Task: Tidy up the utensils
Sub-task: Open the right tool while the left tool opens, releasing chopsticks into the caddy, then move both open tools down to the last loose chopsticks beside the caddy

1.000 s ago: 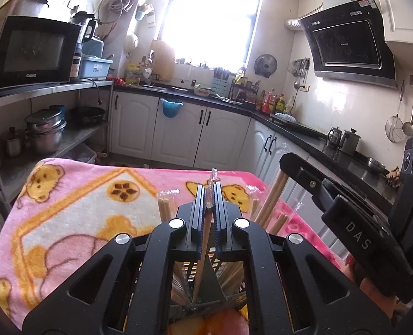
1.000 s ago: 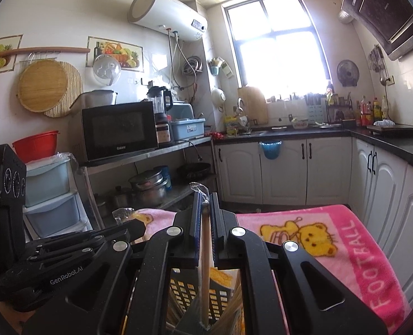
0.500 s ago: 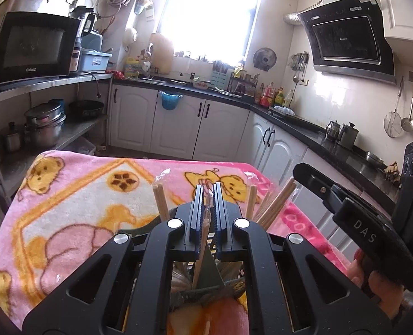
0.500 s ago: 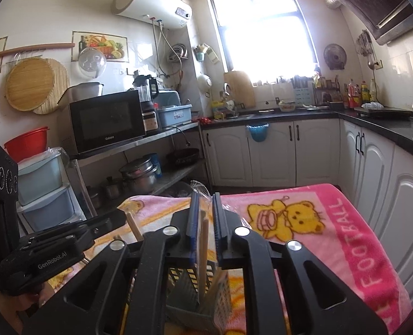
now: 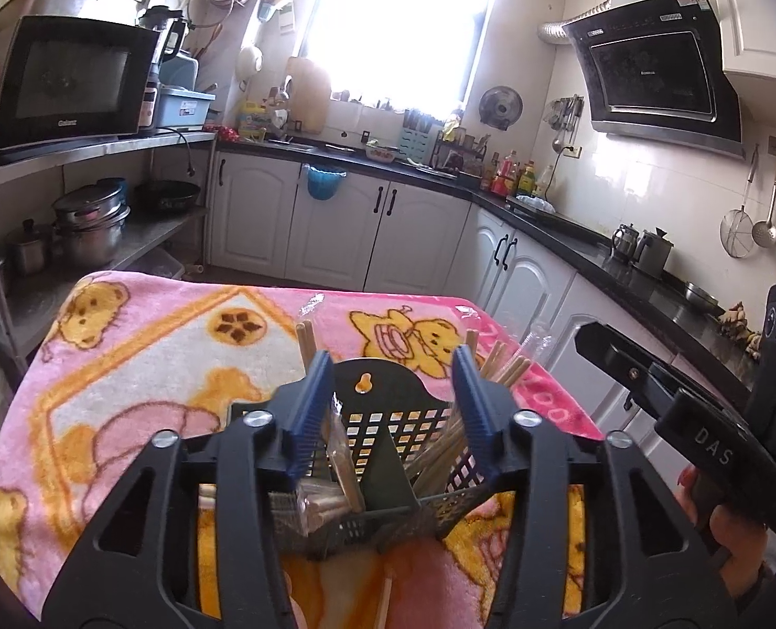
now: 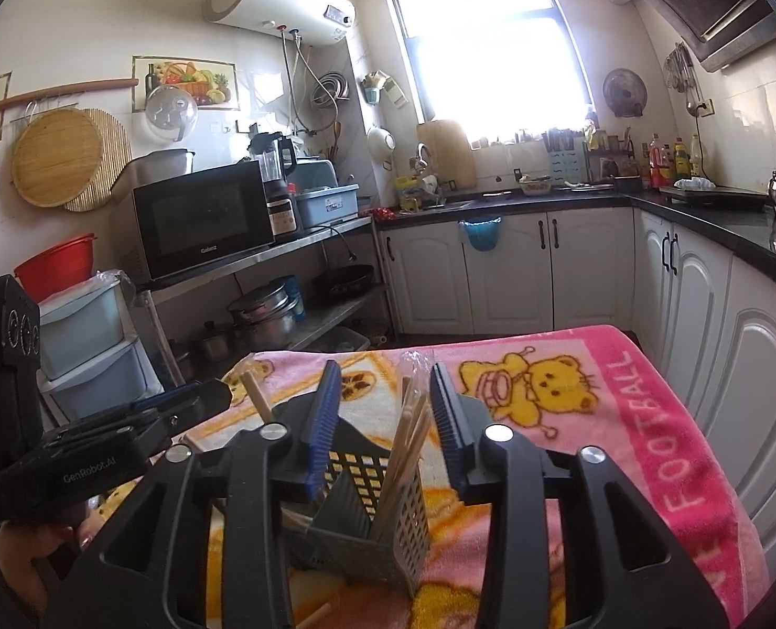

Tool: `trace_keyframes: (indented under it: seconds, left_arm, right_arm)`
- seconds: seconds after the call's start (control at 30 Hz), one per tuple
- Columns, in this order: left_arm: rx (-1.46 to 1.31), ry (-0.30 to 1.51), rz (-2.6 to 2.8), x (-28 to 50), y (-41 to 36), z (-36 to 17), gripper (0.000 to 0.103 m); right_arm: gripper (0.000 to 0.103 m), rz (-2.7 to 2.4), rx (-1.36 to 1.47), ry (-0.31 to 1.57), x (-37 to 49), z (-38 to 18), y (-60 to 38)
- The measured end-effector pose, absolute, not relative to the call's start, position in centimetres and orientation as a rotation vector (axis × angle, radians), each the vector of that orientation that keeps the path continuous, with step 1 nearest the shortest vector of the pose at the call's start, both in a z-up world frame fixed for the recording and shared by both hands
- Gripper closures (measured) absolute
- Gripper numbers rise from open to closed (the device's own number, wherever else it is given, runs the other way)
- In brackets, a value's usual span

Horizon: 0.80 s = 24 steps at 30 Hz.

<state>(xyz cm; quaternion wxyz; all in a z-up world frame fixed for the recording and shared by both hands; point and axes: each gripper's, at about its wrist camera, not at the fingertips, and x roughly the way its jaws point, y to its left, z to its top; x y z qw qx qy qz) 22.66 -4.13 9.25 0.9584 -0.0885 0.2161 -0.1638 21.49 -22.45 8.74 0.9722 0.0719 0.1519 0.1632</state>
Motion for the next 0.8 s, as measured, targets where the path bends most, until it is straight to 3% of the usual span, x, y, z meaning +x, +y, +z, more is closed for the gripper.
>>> trace_keyframes:
  seconds: [0.43, 0.57, 0.8]
  left_arm:
    - [-0.184, 0.424, -0.327, 20.2, -3.8, 9.6, 0.016]
    - [-0.174, 0.426, -0.337, 19.6, -3.8, 9.5, 0.011]
    - [-0.152, 0.429, -0.345, 18.5, -4.3, 9.2, 0.011]
  right_arm:
    - [0.053, 0.318, 0.136, 0.342, 19.1, 8.0, -23.3]
    - [0.049, 0.316, 0.139, 0.357, 18.5, 7.5, -23.6]
    - [0.044, 0.320, 0.141, 0.370, 17.5, 7.1, -23.8]
